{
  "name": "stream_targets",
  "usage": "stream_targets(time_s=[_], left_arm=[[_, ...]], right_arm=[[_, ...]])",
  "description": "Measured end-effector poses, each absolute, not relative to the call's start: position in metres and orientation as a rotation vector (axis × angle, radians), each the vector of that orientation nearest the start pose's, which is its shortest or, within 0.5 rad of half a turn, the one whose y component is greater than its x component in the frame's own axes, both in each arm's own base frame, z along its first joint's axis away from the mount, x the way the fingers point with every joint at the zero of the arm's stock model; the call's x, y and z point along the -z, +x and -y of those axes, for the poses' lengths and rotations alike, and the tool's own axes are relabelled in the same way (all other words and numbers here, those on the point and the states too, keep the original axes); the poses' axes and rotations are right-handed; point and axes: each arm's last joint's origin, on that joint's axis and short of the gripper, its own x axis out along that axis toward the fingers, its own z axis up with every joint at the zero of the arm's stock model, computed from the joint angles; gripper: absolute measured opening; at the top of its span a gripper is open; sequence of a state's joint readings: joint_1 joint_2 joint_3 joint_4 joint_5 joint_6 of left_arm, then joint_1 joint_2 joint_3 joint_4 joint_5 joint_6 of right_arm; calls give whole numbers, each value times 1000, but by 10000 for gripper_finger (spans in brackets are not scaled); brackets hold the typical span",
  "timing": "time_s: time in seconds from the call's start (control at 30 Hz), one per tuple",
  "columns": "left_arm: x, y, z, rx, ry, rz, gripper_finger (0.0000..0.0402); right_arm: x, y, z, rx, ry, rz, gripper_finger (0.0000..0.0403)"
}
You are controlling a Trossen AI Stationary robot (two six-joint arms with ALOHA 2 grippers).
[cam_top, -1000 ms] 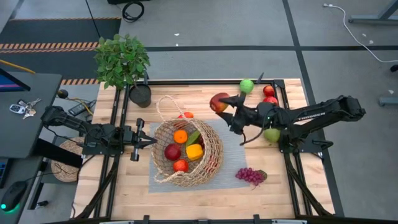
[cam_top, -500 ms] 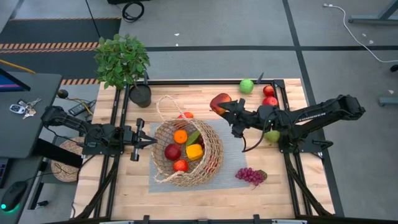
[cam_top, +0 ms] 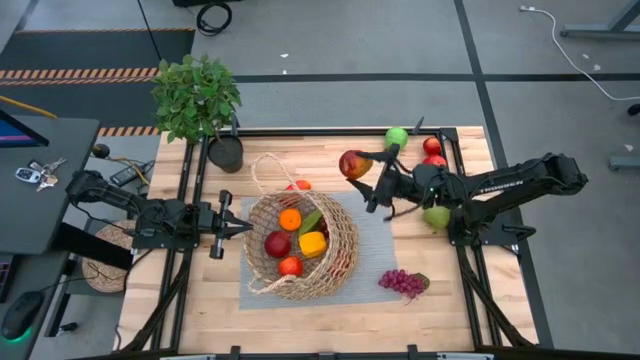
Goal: Build produce basket
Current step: Put the red apple into the brown woven basket
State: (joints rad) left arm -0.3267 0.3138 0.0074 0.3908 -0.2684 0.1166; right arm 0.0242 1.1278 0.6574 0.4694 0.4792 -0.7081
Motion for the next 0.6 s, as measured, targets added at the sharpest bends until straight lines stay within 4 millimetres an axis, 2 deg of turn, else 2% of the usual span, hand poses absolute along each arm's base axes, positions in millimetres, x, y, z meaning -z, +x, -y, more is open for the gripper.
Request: stream_targets(time_s=[0.2, 0.6], left_arm=[[-176, 112, 30, 53, 92, 84, 35], [-176, 112, 30, 54, 92, 84, 29]], right_arm=[[-283, 246, 11, 466, -232, -64, 346], [-291, 247, 13, 350, 484, 164, 346]])
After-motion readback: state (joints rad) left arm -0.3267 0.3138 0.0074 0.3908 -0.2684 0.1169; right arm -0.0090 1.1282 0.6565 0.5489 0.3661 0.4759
